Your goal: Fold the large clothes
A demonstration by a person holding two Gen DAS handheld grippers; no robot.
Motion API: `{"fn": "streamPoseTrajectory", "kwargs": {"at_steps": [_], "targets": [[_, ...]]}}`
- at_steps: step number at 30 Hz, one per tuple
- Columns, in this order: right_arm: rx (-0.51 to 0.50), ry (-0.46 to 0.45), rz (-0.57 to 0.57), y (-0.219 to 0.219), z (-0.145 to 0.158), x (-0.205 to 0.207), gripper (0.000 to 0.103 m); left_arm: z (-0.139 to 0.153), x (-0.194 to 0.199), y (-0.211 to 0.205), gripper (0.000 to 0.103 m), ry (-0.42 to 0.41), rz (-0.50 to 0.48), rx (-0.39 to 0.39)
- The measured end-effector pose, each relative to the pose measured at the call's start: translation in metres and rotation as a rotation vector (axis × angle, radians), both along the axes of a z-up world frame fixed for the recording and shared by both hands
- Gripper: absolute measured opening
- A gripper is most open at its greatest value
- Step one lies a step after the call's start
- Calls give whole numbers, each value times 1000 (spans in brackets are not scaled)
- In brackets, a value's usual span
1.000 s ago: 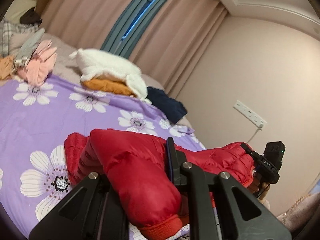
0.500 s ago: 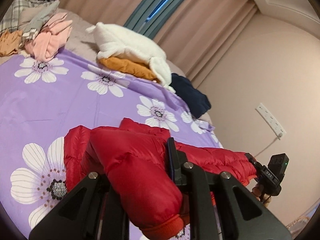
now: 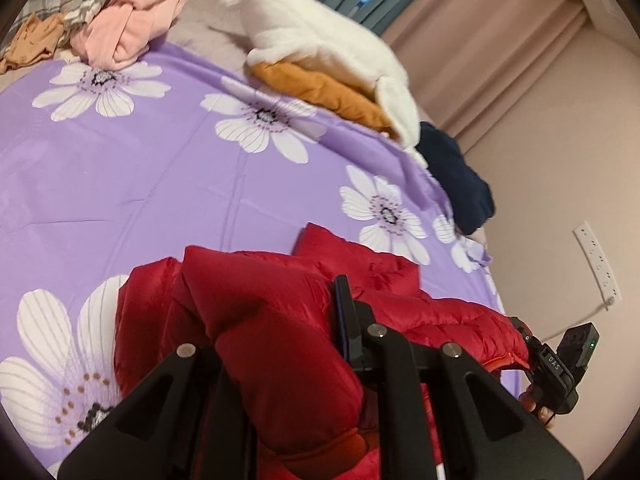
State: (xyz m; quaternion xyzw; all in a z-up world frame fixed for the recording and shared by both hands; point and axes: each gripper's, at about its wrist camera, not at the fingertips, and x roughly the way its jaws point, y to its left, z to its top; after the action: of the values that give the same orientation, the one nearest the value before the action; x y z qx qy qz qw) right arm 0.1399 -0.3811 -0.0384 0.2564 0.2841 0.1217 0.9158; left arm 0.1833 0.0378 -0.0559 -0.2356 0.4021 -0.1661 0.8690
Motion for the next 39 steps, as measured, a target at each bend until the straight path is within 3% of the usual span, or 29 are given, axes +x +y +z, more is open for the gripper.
{"fn": "streamPoseTrajectory", "kwargs": {"at_steps": [10,21,25,29,31,33,35,37,39], "targets": [[-3,90,-41,-5,-27,42,14,-36,45,-7,17,85,28,49],[-10,205,-51,-4,-58,71,14,-65,66,-10,18,149,26,79],[45,238,-50,-10,-64,74,14,-67,69,-6,18,169,29,51],[139,252,-48,-21,-62,72,17,-59,70,2,19,186,35,-24],[187,245,-46,-24,-58,69,21,-53,69,6,24,191,36,-69],[254,237,-47,-29,-55,65,29,-43,68,10,36,181,37,-109],[310,217,-51,-32,-50,63,54,-31,67,11,44,164,34,-132],[337,197,-85,-38,-42,60,61,-21,67,11,53,144,42,-130],[343,185,-101,-41,-36,60,63,-13,67,14,70,120,75,-114]]}}
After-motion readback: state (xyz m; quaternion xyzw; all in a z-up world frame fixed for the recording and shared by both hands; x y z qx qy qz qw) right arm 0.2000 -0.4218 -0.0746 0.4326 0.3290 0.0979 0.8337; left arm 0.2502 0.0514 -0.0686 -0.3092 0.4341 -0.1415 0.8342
